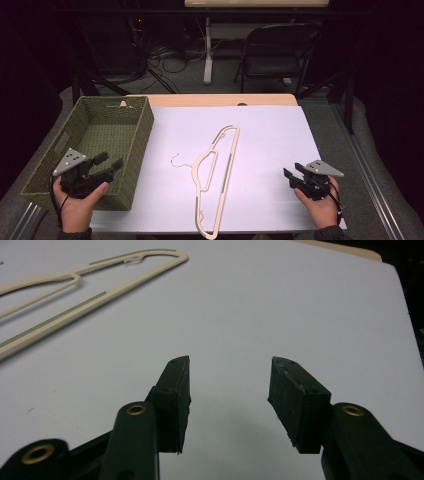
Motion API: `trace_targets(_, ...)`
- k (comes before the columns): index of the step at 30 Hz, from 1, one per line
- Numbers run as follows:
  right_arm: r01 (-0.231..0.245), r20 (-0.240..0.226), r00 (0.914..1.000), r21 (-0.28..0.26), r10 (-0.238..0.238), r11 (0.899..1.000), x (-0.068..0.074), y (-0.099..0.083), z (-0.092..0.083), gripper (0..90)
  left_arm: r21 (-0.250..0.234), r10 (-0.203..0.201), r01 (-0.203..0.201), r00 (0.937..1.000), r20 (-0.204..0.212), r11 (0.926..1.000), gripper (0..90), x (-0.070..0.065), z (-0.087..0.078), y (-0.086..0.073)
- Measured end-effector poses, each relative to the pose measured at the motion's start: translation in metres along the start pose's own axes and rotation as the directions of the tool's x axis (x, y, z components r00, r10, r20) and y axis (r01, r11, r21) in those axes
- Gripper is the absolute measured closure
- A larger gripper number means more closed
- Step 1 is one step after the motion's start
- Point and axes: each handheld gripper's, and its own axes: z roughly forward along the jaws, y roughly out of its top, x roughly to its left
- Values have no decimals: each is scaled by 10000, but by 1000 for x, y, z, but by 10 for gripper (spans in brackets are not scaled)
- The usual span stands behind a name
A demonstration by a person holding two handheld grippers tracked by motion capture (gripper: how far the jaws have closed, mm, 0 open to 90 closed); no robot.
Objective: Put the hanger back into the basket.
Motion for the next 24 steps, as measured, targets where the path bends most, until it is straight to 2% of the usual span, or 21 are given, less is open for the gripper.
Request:
trace_targets(7,-330,-191,9992,454,339,9984,1,-1,6,509,25,330,-331,9994,68,9995,385,-6,2,0)
trace_targets(9,-333,-235,9991,470,344,9983,4,0,6,509,106,263,-265,9995,164,9996,385,-8,2,-1)
trace_targets(16,149,-429,9990,862,-112,9962,19,7,9,509,42,363,-364,9988,318,9993,382,-15,-1,2)
trace_targets(19,76,-552,9985,1068,-17,9943,21,10,11,509,19,370,-371,9986,371,9993,382,-15,-1,2)
trace_targets(24,321,-549,9982,1546,-238,9875,23,19,17,508,47,370,-372,9985,408,9993,382,-16,-1,2)
